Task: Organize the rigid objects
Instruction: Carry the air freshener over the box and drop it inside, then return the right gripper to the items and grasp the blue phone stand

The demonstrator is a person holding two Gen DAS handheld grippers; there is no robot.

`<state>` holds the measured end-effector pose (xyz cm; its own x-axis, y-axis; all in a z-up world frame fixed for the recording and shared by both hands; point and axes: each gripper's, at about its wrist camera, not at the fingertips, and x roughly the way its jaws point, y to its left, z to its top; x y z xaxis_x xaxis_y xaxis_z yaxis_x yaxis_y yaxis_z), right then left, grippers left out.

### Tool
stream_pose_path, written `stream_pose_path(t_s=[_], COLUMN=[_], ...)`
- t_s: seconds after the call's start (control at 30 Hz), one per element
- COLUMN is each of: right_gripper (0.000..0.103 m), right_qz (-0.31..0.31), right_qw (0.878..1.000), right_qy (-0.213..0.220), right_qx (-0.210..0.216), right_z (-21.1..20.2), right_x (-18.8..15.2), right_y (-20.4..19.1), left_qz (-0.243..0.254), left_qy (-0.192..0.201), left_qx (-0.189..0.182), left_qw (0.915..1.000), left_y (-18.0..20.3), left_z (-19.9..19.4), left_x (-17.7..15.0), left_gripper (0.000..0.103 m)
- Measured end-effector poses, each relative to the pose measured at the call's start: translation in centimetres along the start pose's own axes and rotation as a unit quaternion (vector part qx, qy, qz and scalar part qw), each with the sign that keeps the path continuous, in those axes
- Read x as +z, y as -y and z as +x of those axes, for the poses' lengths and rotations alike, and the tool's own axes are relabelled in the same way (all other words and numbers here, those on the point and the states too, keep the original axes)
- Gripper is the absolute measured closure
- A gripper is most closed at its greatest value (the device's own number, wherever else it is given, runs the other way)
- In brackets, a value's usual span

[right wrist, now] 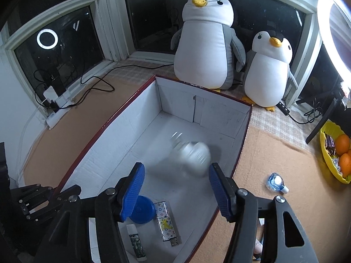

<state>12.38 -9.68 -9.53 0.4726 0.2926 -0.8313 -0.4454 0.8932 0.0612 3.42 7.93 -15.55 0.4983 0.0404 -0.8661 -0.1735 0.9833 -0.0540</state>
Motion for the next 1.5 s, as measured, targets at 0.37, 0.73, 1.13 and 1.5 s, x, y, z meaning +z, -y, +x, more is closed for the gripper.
stream_pose_path(t_s=[0.37, 0.73, 1.13, 1.5], right_gripper=[0.045, 0.045, 0.045, 0.045], right_qz=[0.045, 0.098, 0.158, 0.191], right_qw=[0.999, 0.994, 0.985, 0.978], right_qy=[0.020, 0.046, 0.019, -0.001], right_qx=[-0.002, -0.024, -0.070, -0.079], right_z=[-2.3, -5.5, -7.1, -7.2], right_x=[-0.9, -3.6, -7.9, -10.5], right_y=[3.2, 8.4, 13.3, 14.6], left_qz=[0.003, 0.019, 0.026, 0.031], left_qy=[0.002, 0.014, 0.005, -0.005], left_qx=[-0.002, -0.005, -0.020, -0.034], left_qw=[1.0000, 0.9997, 0.9994, 0.9990], left_y=[0.1, 0.6, 0.3, 0.2], left_z=[-0.1, -0.8, -0.2, 0.0], left_x=[0.2, 1.1, 1.5, 1.7], left_gripper=[0.097, 0.097, 0.097, 0.097])
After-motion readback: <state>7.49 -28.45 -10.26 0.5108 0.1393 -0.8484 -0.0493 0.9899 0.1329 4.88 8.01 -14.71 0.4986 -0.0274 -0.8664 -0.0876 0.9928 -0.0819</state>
